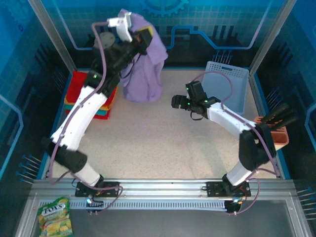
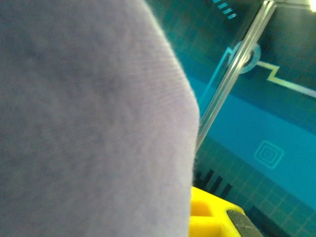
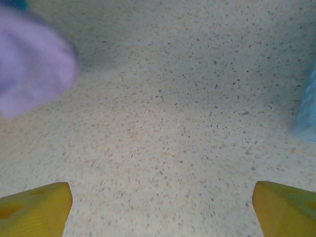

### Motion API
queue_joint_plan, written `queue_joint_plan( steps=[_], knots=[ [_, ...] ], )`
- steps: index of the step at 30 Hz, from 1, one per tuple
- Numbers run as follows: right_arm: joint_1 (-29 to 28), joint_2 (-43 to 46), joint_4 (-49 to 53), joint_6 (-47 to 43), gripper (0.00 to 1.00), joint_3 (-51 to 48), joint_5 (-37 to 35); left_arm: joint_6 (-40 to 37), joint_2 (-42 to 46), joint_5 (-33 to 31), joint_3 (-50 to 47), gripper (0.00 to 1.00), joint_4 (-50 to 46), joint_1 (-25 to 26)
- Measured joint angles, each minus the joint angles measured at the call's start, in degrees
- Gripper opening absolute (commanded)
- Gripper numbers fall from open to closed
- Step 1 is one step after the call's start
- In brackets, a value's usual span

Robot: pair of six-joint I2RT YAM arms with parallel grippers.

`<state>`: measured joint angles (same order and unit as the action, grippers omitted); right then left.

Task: Fold and stack the t-shirts

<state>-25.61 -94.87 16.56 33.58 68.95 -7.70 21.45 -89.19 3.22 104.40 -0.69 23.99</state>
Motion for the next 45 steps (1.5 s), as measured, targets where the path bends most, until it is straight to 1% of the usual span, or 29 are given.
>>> queue_joint_plan(
  steps=[3,6,9,14,18,26,28,32,35,37,39,42,44,45],
  knots=[
    [-0.5,-6.8,-2.3,2.4,0.95,4.3,-0.8,-0.4,6.5,-1.4,-10.3,0.0,0.5,-0.3],
    [-1.3,-13.4,-3.0,4.5,0.96,10.4,-1.5,0.5,9.4,-2.0,-16.3,0.0,1.1,-0.5],
    [-1.6,-18.6,-3.2,7.3,0.96,15.4,-2.0,2.6,10.1,-1.6,-19.5,0.0,1.2,-0.5],
    [-0.2,-23.1,-0.6,9.1,0.97,18.6,-4.1,5.9,10.1,1.2,-20.9,0.0,1.2,-0.5],
    [3.5,-23.6,2.2,8.5,0.98,18.4,-5.0,7.4,10.2,2.5,-21.3,0.0,2.0,-0.1],
    [14.3,-23.6,3.8,4.3,0.98,18.1,-4.9,8.7,9.9,3.3,-23.2,0.01,3.7,2.7],
    [16.0,-23.6,3.8,3.0,1.0,18.1,-4.0,8.9,9.3,3.7,-23.0,0.0,4.0,3.4],
    [16.5,-22.2,1.3,0.8,1.0,15.8,-0.6,9.8,5.0,5.2,-18.8,0.01,3.6,4.3],
    [15.1,-17.1,-1.2,0.9,1.0,9.1,1.6,12.0,0.1,7.3,-12.8,0.0,3.7,4.4],
    [14.7,-13.4,-1.9,2.0,1.0,5.0,3.1,14.3,-4.4,9.0,-6.3,0.01,3.3,4.4],
    [14.8,-9.5,-1.8,3.1,1.0,1.6,3.9,16.9,-10.7,11.3,3.7,0.01,3.2,4.4],
    [15.0,-4.6,-1.1,4.2,1.0,-1.8,3.9,20.2,-18.1,14.2,16.1,0.04,3.7,4.5],
    [15.0,-1.3,-0.5,4.6,1.0,-3.9,3.7,21.5,-20.4,15.3,19.8,0.06,4.5,4.6],
    [15.0,0.5,0.2,4.8,1.0,-5.0,3.6,22.4,-20.7,15.9,20.1,0.08,5.6,4.5]
  ],
)
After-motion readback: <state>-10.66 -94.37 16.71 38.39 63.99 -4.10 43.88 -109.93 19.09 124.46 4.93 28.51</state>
